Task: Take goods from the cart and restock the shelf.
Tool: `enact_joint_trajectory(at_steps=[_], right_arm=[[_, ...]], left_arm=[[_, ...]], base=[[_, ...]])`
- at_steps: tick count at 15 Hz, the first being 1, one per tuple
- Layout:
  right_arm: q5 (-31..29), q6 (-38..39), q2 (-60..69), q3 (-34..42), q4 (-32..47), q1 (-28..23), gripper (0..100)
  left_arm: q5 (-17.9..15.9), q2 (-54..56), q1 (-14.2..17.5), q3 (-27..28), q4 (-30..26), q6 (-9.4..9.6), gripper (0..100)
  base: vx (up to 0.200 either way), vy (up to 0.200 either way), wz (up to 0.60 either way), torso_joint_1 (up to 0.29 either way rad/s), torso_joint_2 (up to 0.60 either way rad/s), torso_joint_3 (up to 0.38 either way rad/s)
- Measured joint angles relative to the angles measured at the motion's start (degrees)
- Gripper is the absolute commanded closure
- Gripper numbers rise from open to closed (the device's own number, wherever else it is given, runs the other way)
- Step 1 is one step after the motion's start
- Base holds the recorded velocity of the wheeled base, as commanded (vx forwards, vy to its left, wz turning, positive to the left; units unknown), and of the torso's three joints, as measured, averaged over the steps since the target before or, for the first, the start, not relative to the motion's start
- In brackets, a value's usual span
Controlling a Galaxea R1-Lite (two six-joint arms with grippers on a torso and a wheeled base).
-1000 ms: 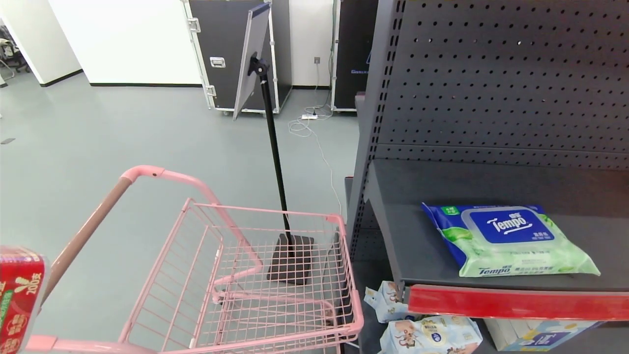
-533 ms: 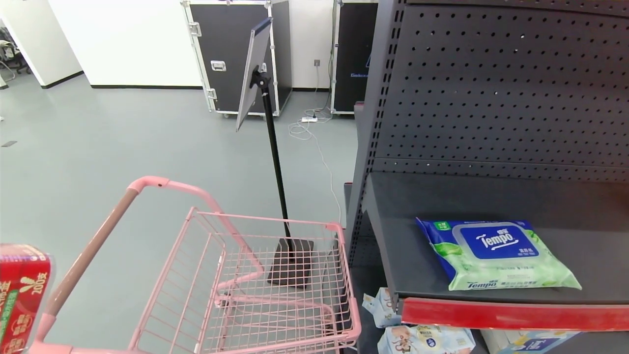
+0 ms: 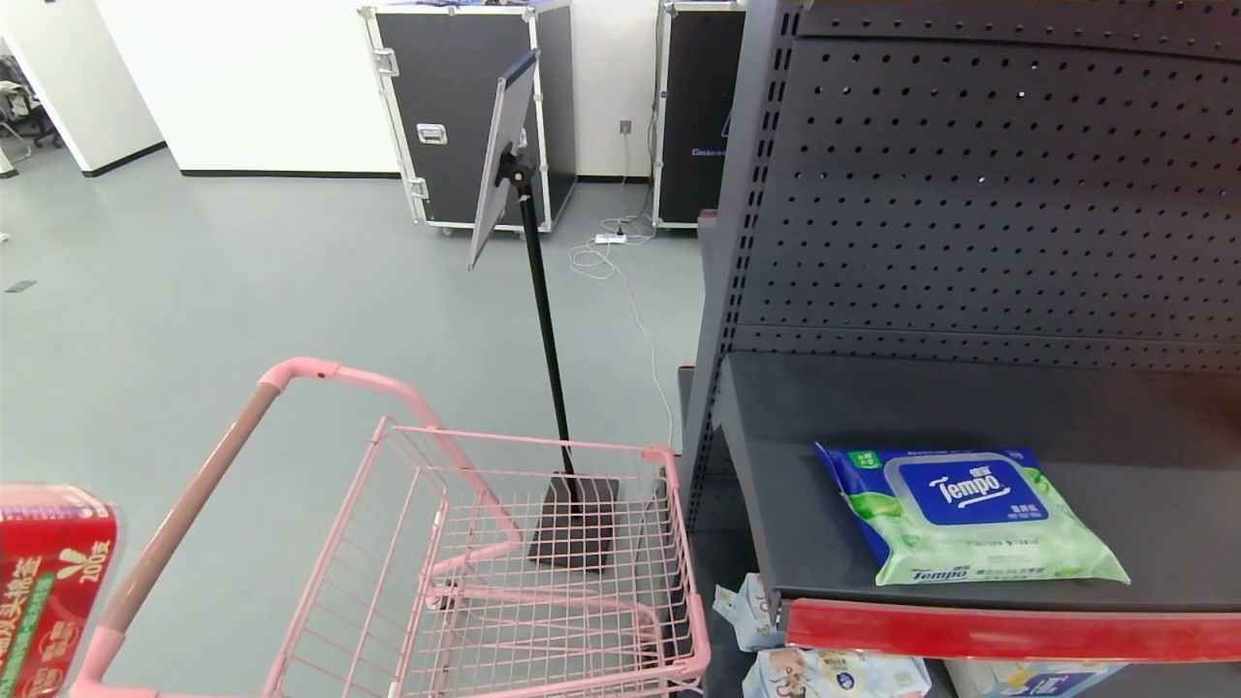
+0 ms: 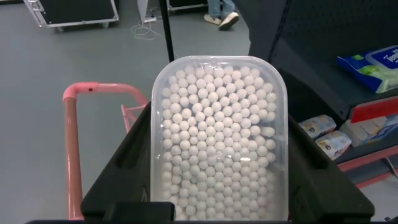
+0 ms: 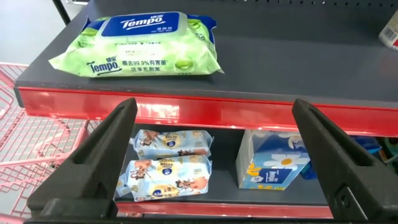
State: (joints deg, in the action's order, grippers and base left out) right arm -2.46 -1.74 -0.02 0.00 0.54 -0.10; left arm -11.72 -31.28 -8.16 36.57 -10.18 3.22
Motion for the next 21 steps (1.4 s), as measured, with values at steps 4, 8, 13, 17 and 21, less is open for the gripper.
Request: enact_joint_trajectory(at_steps=[4,8,13,17,21], right_arm=[[0.0,0.0,0.0,0.0,0.0,0.0,0],[0.0,0.0,0.0,0.0,0.0,0.0,0],[0.0,-0.1,0.0,0.0,0.0,0.0,0],[0.0,-0.1,0.0,0.0,0.0,0.0,0],[0.0,-0.1,0.0,0.0,0.0,0.0,0]], left_arm=[[-0.1,-3.1,-0.1,-0.1,2.5,0.72,100],[-0.1,-6.6,-0.1,-0.1,6.7,0.74,100],[-0.2,-7.4,-0.1,-0.4,6.7,0.74,100],[-0.3,-7.5,-0.3,-0.5,6.7,0.80,100],[-0.3,-7.7,-0.4,-1.1,6.7,1.68,100]], base=[[0.000,0.000,0.00,0.000,0.00,0.000],[0.000,-0.200,0.00,0.002,0.00,0.005],[0.000,-0.200,0.00,0.005,0.00,0.001],[0.000,-0.200,0.00,0.002,0.00,0.005],[0.000,-0.200,0.00,0.001,0.00,0.002]])
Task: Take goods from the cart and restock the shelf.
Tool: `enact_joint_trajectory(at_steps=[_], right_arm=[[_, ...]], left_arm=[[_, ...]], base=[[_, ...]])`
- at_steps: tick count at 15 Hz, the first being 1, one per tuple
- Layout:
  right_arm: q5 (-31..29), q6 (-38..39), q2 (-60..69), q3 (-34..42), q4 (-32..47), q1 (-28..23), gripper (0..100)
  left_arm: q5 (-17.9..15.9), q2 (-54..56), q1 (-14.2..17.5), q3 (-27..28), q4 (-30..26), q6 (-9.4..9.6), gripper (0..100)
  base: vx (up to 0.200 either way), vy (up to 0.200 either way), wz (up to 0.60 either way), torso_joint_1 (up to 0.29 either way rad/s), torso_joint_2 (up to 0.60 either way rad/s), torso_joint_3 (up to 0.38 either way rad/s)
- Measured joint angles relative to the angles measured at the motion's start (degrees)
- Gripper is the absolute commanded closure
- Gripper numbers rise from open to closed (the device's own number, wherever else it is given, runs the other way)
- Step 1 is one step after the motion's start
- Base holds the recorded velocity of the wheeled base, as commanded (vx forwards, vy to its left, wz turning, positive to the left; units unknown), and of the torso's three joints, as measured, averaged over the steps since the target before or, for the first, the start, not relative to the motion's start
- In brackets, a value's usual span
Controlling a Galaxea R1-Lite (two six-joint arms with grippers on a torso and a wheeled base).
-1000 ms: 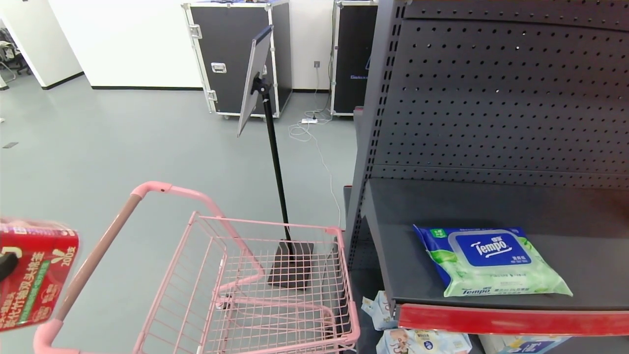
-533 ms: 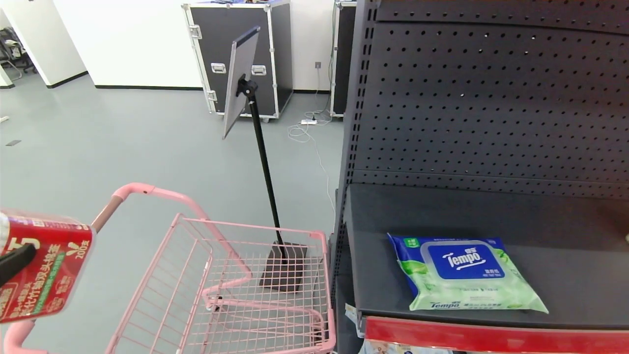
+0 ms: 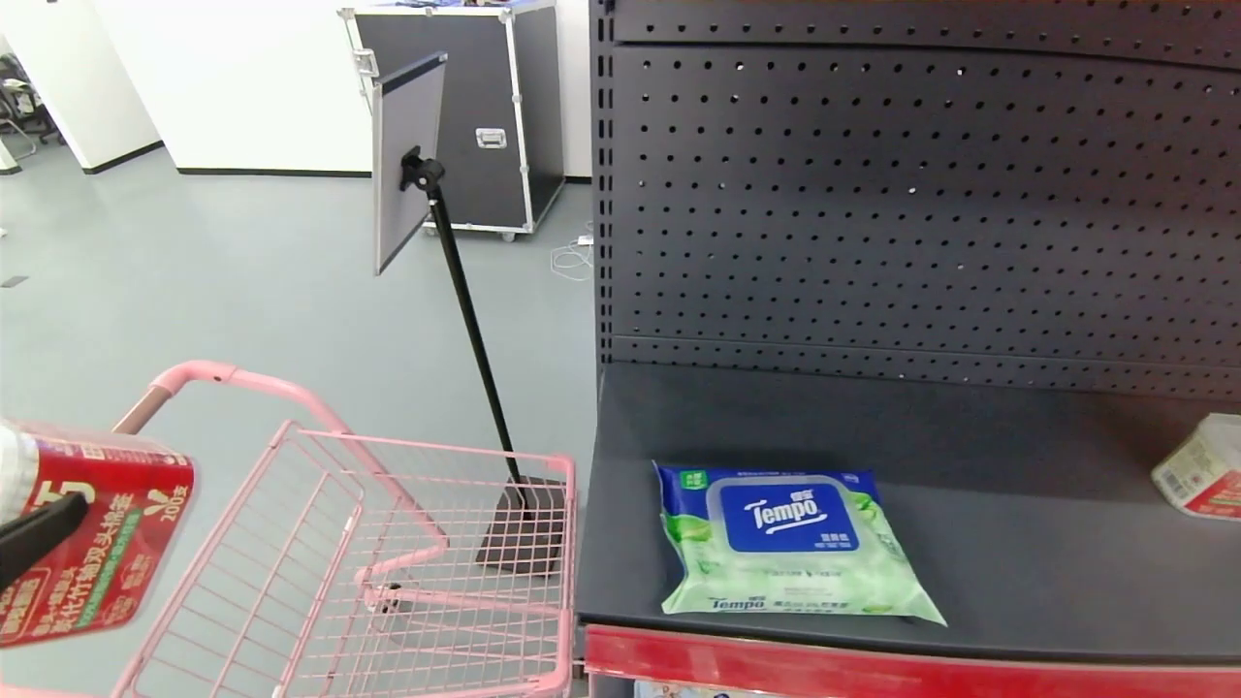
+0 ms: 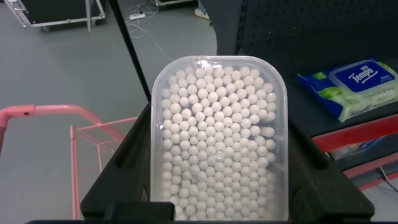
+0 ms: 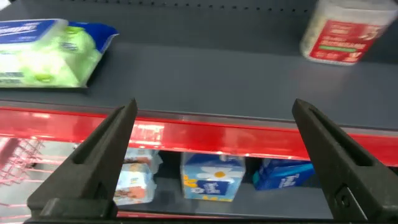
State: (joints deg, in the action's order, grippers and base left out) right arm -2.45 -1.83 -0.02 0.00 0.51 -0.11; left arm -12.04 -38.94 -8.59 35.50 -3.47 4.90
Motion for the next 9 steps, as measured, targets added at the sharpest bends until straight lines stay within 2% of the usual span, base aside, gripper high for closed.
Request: enact_joint_trajectory(at_steps=[4,9], right_arm=[[0.0,0.0,0.0,0.0,0.0,0.0,0],[0.0,0.0,0.0,0.0,0.0,0.0,0]], left_arm=[[0.0,0.0,0.0,-0.3,0.1,0.79,100],[0.0,0.1,0.0,-0.4,0.0,0.84,100]], base=[[0.000,-0.200,0.00,0.006,0.00,0.005],[0.000,-0.200,0.00,0.002,0.00,0.000]])
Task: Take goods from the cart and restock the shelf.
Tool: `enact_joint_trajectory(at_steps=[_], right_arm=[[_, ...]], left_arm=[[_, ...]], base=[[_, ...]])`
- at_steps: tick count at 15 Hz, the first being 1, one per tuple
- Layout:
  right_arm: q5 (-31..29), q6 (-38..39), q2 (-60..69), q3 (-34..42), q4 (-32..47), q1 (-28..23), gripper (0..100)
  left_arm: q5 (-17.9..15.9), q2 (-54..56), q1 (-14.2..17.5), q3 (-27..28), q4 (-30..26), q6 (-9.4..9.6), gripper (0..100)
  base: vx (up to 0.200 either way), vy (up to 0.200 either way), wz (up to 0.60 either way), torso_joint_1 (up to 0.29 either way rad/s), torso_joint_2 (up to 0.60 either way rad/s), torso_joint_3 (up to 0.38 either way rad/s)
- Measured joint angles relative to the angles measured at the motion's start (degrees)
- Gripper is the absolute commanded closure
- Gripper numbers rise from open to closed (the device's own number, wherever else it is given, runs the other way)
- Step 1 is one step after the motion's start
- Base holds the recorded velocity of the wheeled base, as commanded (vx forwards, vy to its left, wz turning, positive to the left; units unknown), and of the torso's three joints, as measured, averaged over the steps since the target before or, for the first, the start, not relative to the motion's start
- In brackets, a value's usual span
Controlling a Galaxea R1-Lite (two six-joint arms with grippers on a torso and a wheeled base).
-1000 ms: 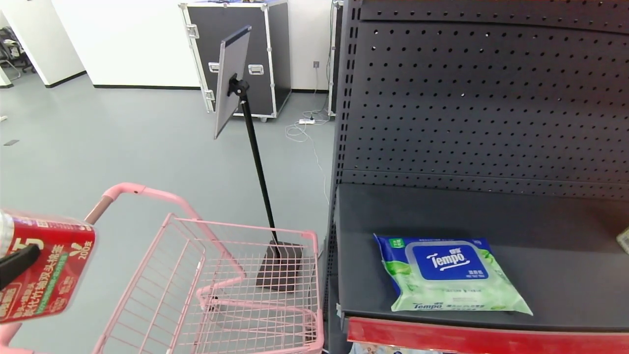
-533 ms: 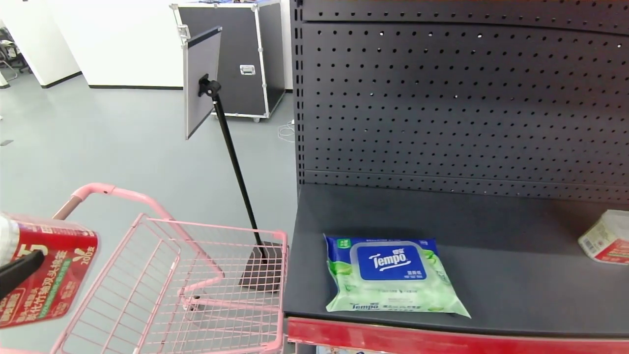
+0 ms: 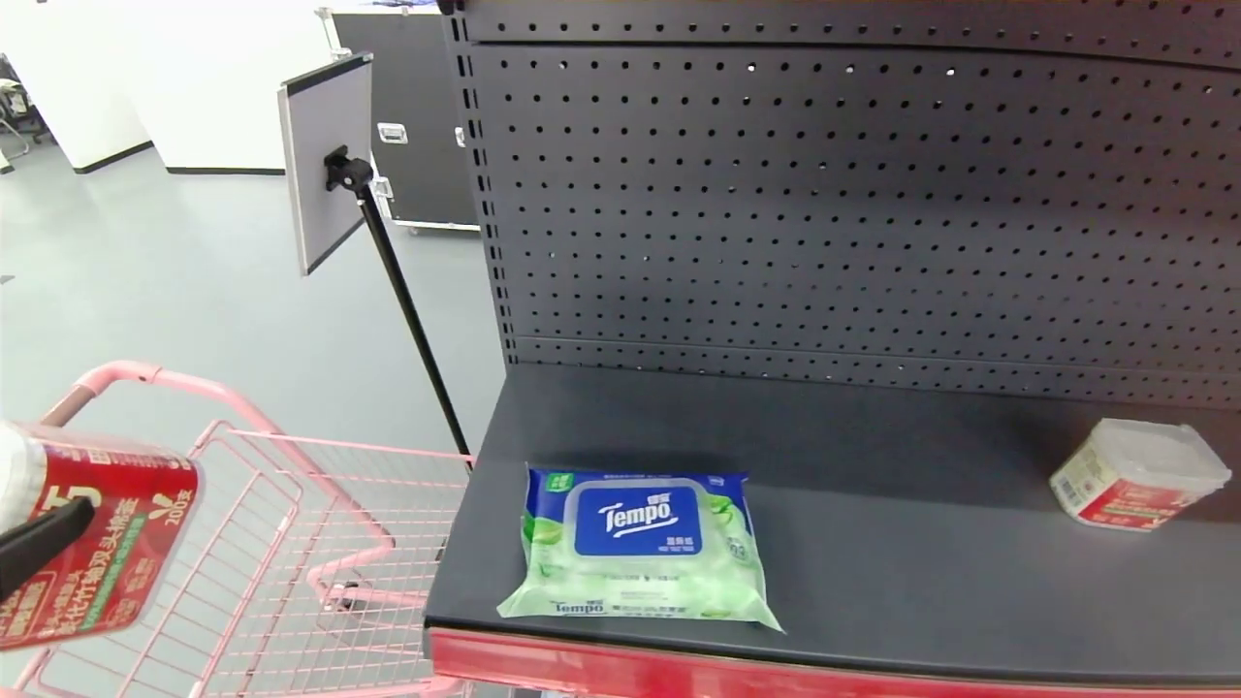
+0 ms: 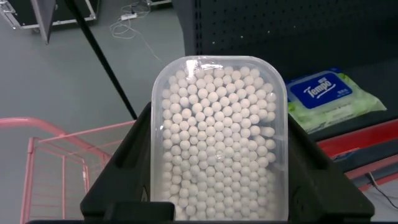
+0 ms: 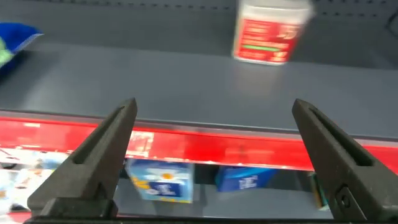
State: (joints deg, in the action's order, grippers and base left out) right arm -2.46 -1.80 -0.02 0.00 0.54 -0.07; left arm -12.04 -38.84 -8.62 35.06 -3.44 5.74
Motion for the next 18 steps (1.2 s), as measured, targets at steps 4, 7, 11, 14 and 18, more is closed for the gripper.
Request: enact_joint_trajectory(at_steps=[4,7,11,14,18], right_arm=[[0.0,0.0,0.0,0.0,0.0,0.0,0],[0.0,0.0,0.0,0.0,0.0,0.0,0],[0.0,0.0,0.0,0.0,0.0,0.0,0],[0.0,0.0,0.0,0.0,0.0,0.0,0],[0.0,0.0,0.0,0.0,0.0,0.0,0]], left_arm=[[-0.6,0.2,-0.4,-0.7,0.0,1.07,100],[-0.6,0.4,-0.6,-1.0,0.0,1.69,100],[-0.7,0.5,-0.6,-0.9,0.0,1.67,100],[-0.7,0.4,-0.6,-0.9,0.0,1.65,100],[-0.7,0.4,-0.6,-0.9,0.0,1.65,100]], base=[[0.000,-0.200,0.00,0.001,0.00,0.001],[0.000,-0.200,0.00,0.001,0.00,0.001],[0.000,-0.200,0.00,0.004,0.00,0.002],[0.000,-0.200,0.00,0.002,0.01,0.007],[0.000,-0.200,0.00,0.002,0.00,0.000]])
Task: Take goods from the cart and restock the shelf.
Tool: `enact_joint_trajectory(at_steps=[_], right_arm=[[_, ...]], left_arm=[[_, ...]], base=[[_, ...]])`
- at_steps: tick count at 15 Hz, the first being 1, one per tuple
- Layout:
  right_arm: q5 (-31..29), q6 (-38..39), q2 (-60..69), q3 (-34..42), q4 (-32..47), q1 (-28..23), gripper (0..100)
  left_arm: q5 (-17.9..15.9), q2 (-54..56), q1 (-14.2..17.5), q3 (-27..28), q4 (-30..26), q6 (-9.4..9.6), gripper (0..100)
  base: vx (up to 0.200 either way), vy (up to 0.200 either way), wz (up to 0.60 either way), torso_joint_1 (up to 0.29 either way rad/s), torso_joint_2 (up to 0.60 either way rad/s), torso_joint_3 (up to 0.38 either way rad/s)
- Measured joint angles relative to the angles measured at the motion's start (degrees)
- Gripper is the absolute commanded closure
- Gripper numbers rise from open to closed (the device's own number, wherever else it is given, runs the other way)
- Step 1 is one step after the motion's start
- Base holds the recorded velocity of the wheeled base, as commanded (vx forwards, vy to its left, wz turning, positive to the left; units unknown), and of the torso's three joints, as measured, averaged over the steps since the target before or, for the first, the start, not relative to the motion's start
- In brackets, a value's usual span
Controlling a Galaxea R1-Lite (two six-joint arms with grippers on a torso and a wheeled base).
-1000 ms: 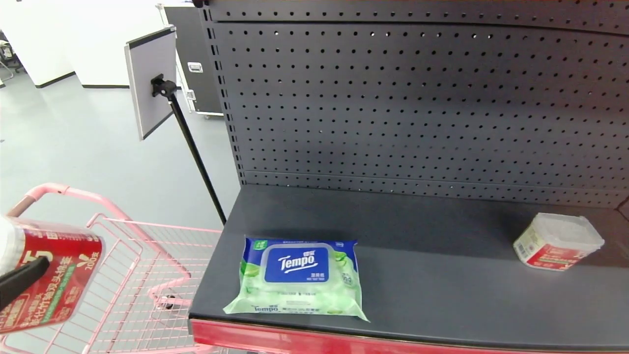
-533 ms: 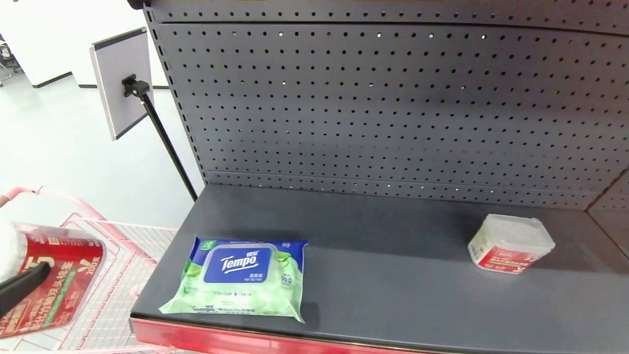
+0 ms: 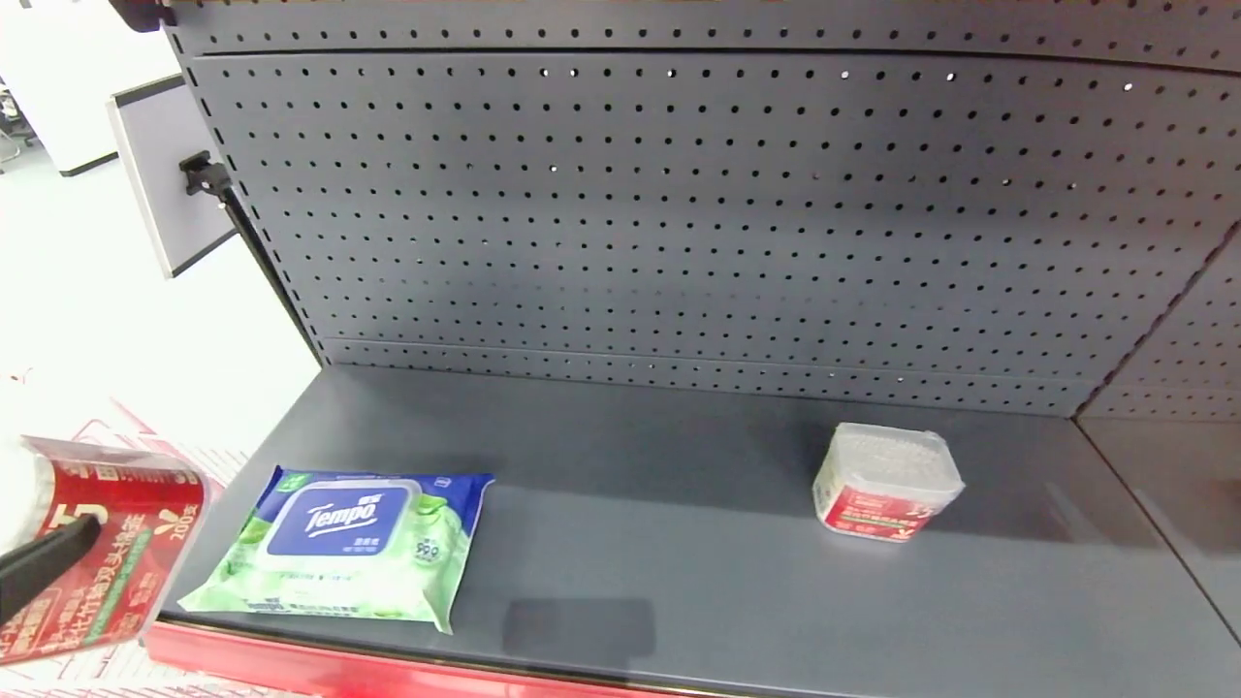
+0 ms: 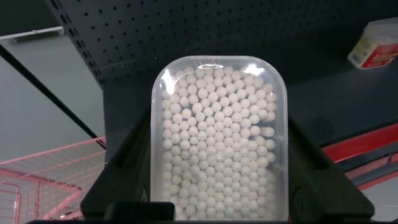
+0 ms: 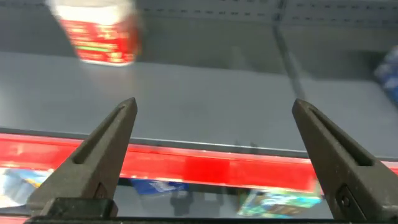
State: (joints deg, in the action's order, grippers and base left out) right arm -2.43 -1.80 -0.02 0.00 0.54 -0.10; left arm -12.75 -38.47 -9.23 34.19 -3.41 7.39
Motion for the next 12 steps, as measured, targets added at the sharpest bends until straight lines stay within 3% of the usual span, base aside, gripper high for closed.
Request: enact_joint_trajectory(at_steps=[8,12], right_arm=[[0.0,0.0,0.0,0.0,0.0,0.0,0],[0.0,0.0,0.0,0.0,0.0,0.0,0]], left_arm=[[0.0,0.0,0.0,-0.1,0.0,-0.02,100],[0.0,0.1,0.0,-0.1,0.0,0.05,100]], base=[[0.000,-0.200,0.00,0.003,0.00,0.001],[0.000,0.000,0.00,0.000,0.00,0.000]])
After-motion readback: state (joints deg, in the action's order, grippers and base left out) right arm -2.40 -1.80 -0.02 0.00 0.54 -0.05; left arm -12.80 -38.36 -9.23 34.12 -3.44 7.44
